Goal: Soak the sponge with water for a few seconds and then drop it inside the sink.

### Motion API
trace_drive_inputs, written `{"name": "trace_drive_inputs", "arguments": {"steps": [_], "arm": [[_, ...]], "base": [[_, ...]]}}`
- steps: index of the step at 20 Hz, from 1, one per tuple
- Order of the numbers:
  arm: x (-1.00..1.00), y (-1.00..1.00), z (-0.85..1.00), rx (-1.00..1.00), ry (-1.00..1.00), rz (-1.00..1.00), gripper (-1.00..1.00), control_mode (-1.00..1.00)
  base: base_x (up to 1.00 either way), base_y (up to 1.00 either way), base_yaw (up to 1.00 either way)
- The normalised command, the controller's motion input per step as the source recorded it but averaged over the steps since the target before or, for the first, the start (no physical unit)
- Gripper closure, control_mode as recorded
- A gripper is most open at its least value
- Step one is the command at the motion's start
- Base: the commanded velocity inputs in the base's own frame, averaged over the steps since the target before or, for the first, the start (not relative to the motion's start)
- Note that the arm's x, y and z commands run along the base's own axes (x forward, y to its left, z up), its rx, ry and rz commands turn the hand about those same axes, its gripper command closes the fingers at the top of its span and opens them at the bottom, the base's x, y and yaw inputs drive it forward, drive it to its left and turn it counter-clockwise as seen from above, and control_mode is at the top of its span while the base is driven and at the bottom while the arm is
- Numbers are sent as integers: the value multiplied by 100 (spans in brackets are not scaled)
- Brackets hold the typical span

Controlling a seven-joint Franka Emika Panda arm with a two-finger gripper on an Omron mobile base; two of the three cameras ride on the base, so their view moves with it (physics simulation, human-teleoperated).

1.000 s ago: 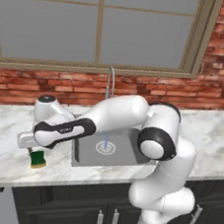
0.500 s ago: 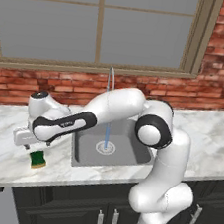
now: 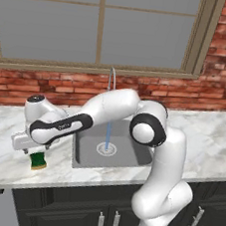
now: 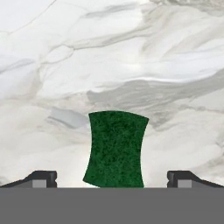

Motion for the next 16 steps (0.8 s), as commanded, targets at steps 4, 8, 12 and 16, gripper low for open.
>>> {"name": "trace_drive_inputs", "arguments": {"steps": [4, 8, 12, 16], "arm": [[2, 0, -15, 0, 0, 2, -100, -100], [1, 0, -13, 0, 0, 1, -100, -100], [0, 0, -19, 0, 0, 1, -100, -100], [0, -1, -18, 0, 0, 0, -100, -100]], "base": [[0, 0, 0], [0, 0, 0], [0, 0, 0], [0, 0, 0]]}}
